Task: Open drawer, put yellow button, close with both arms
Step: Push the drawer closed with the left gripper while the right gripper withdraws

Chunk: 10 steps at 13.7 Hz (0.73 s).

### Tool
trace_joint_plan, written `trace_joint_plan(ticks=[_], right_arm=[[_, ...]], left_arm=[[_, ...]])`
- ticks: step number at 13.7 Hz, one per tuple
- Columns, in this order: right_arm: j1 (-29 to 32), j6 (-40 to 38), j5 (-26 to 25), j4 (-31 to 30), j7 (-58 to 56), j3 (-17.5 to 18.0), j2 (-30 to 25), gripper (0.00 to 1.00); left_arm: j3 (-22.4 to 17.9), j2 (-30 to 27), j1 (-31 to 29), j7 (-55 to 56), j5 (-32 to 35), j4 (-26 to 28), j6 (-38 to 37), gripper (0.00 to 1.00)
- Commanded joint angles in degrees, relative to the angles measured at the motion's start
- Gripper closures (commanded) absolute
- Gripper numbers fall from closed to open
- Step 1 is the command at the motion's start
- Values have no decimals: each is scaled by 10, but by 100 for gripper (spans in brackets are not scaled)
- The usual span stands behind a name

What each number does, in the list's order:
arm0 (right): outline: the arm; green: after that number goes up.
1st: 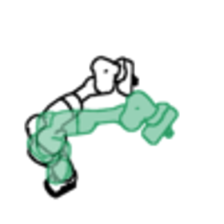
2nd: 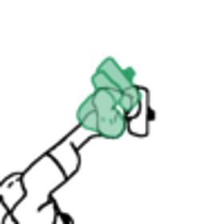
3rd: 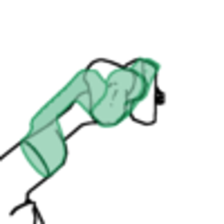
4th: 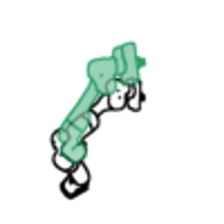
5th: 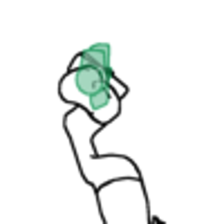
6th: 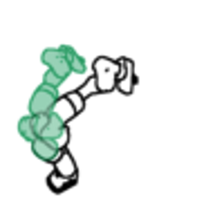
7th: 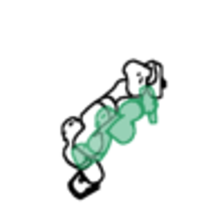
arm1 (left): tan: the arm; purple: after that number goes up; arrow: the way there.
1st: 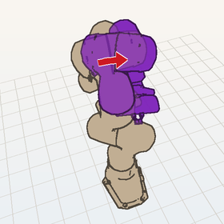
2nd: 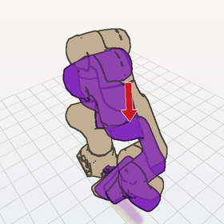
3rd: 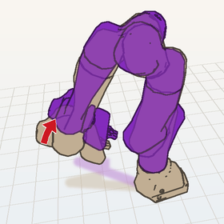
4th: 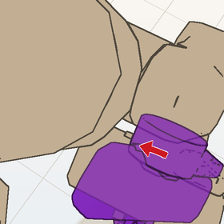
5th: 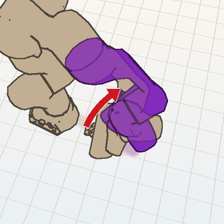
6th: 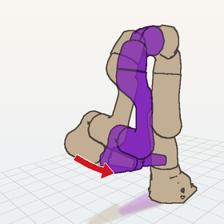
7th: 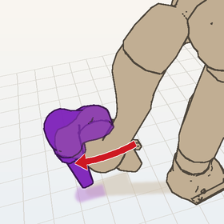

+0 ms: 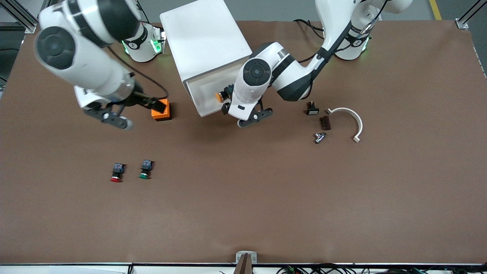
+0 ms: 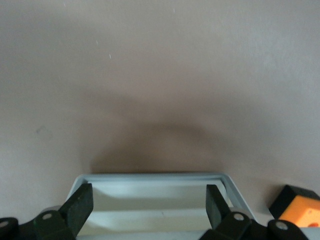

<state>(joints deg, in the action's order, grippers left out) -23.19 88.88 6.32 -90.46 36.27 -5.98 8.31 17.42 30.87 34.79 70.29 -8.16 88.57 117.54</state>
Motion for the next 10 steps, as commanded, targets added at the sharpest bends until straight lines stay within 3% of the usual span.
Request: trace_joint_plan(ticks=[1, 6, 10], right_arm=[[59, -13, -16, -6, -96, 11, -8, 0], [177, -21, -18, -15, -283, 11, -7, 0], [239, -21, -55, -14, -371, 11, -4, 0]], left_arm=[[19, -14, 4, 19, 7, 19, 5, 1], [24, -11, 41, 63, 7, 20, 5, 1], [30, -9, 63, 97, 7, 27, 5, 1]])
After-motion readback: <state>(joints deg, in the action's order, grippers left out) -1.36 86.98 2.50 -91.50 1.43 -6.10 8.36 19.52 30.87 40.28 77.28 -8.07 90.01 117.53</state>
